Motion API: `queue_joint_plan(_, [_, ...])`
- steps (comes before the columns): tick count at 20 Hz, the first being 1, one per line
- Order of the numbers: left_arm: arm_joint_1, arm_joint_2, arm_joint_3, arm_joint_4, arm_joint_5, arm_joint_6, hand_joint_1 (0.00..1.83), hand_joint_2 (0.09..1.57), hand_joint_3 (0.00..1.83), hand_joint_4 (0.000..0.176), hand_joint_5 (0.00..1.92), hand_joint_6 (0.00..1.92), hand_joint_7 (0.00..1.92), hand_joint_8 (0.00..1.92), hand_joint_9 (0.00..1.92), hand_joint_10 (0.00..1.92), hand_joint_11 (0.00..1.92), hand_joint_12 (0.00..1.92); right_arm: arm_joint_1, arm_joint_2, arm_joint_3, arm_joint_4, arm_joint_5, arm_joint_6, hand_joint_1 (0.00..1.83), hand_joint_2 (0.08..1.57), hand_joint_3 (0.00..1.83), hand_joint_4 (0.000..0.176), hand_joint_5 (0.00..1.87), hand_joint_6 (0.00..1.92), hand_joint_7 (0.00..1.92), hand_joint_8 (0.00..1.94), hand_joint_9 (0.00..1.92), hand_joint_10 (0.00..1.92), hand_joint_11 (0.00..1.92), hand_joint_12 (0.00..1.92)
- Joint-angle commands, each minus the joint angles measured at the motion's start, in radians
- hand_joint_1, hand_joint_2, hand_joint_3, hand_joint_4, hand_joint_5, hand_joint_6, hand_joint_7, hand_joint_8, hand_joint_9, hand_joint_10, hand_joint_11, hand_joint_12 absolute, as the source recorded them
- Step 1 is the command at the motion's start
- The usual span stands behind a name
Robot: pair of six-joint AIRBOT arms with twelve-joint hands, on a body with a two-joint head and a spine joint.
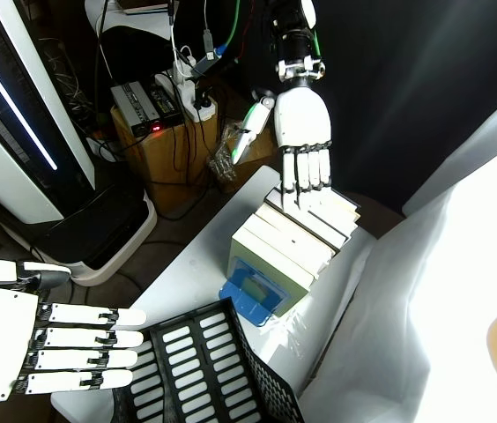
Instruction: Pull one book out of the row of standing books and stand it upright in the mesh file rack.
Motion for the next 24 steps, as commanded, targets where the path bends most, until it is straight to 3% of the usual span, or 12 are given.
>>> queue_joint_plan(1, [-0.009,0.002,0.011,-0.015,-0.043,-0.002,0.0,1.09,0.0,0.068,0.18,0.03,0.0,0.0,0.0,0.0,0.0,0.0,0.009,0.007,0.008,0.025,0.099,0.004,0.3,1.23,0.01,0.0,0.0,0.0,0.0,0.0,0.0,0.0,0.0,0.0])
queue_joint_plan(2, [-0.01,-0.003,0.016,-0.003,-0.036,-0.002,0.0,1.09,0.0,0.068,0.21,0.04,0.0,0.0,0.0,0.0,0.0,0.0,0.009,0.004,0.009,0.025,0.099,0.004,0.3,1.23,0.01,0.0,0.0,0.0,0.0,0.0,0.0,0.0,0.0,0.0])
queue_joint_plan(3, [-0.012,-0.01,0.02,0.013,-0.029,-0.002,0.0,1.08,0.0,0.088,0.23,0.05,0.0,0.0,0.0,0.0,0.0,0.0,0.009,0.002,0.01,0.025,0.099,0.006,0.33,1.23,0.0,0.0,0.0,0.0,0.0,0.0,0.0,0.0,0.0,0.0])
queue_joint_plan(6, [-0.015,-0.021,0.023,0.062,-0.007,-0.002,0.0,1.09,0.0,0.092,0.3,0.03,0.0,0.0,0.0,0.0,0.0,0.0,0.009,-0.001,0.012,0.025,0.1,0.011,0.33,1.23,0.0,0.0,0.0,0.0,0.0,0.0,0.0,0.0,0.0,0.0])
queue_joint_plan(7, [-0.015,-0.023,0.023,0.077,-0.004,-0.002,0.0,1.08,0.0,0.103,0.3,0.03,0.0,0.0,0.0,0.0,0.0,0.0,0.009,-0.001,0.012,0.025,0.1,0.011,0.32,1.24,0.01,0.0,0.0,0.0,0.0,0.0,0.0,0.0,0.0,0.0])
queue_joint_plan(12, [-0.018,-0.021,0.001,0.153,0.011,-0.002,0.0,1.08,0.0,0.091,0.46,0.04,0.0,0.0,0.0,0.0,0.0,0.0,0.008,-0.001,0.013,0.025,0.1,0.019,0.32,1.25,0.01,0.0,0.0,0.0,0.0,0.0,0.0,0.0,0.0,0.0])
queue_joint_plan(14, [-0.018,-0.013,-0.017,0.185,0.013,-0.002,0.0,1.1,0.01,0.082,0.5,0.05,0.0,0.0,0.0,0.0,0.0,0.0,0.008,-0.001,0.013,0.025,0.101,0.023,0.33,1.25,0.01,0.0,0.0,0.0,0.0,0.0,0.0,0.0,0.0,0.0])
queue_joint_plan(15, [-0.017,-0.002,-0.035,0.204,0.012,-0.002,0.0,1.11,0.01,0.07,0.55,0.04,0.0,0.0,0.0,0.0,0.0,0.0,0.008,-0.001,0.013,0.025,0.101,0.025,0.33,1.25,0.01,0.0,0.0,0.0,0.0,0.0,0.0,0.0,0.0,0.0])
queue_joint_plan(16, [-0.016,0.007,-0.047,0.211,0.008,-0.002,0.0,1.11,0.0,0.073,0.57,0.04,0.0,0.0,0.0,0.0,0.0,0.0,0.008,-0.002,0.013,0.025,0.101,0.027,0.33,1.25,0.01,0.0,0.0,0.0,0.0,0.0,0.0,0.0,0.0,0.0])
queue_joint_plan(20, [-0.007,0.046,-0.095,0.215,-0.018,-0.002,0.0,1.11,0.0,0.044,0.58,0.03,0.0,0.0,0.0,0.0,0.0,0.0,0.007,-0.003,0.013,0.026,0.102,0.032,0.32,1.25,0.0,0.0,0.0,0.0,0.0,0.0,0.0,0.0,0.0,0.0])
queue_joint_plan(24, [0.014,0.081,-0.143,0.215,-0.057,-0.002,0.0,1.12,0.01,0.046,0.56,0.02,0.0,0.0,0.0,0.0,0.0,0.0,0.002,-0.003,0.013,0.03,0.104,0.038,0.33,1.24,0.0,0.0,0.0,0.0,0.0,0.0,0.0,0.0,0.0,0.0])
